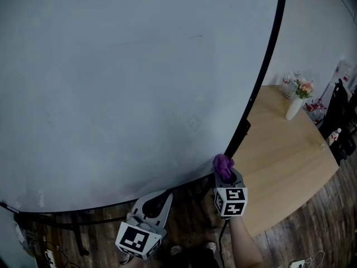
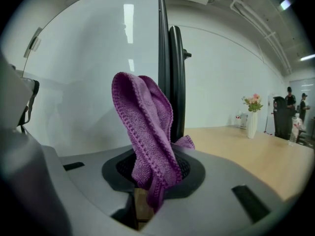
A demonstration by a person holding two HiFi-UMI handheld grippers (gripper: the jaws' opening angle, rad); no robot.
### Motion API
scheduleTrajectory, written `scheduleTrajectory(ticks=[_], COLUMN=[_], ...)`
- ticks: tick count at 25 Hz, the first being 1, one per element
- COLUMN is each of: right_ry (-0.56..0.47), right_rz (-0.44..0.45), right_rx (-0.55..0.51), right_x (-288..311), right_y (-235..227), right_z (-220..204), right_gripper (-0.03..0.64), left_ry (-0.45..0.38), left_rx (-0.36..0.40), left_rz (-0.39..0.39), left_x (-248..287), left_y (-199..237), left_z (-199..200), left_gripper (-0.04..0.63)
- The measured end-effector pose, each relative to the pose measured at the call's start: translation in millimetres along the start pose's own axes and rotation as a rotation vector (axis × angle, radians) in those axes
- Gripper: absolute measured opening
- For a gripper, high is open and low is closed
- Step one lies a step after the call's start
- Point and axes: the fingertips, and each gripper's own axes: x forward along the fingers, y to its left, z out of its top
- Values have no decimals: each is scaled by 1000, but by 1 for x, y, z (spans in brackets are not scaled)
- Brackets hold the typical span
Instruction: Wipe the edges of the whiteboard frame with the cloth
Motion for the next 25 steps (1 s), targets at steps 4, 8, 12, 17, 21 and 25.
scheduleTrajectory(ticks=[4, 8, 12, 17, 21, 25], right_ry=[6, -1, -3, 28, 81, 87], right_rz=[-8, -14, -24, -34, -32, -41], right_rx=[11, 17, 34, 72, 149, 169], right_x=[4, 4, 5, 8, 16, 19], right_y=[-1, -1, -2, -2, -3, -4], right_z=[-7, -10, -14, -24, -49, -57], right_gripper=[94, 94, 94, 94, 94, 94], left_ry=[5, 10, 16, 11, 24, 31], left_rx=[-5, -10, -12, -10, -14, 2], left_rz=[1, 0, -4, -5, -9, -6], left_x=[2, 1, 0, -1, -2, -4], left_y=[4, 5, 5, 8, 8, 10], left_z=[-4, -7, -10, -10, -13, -16], left_gripper=[18, 18, 18, 18, 18, 18])
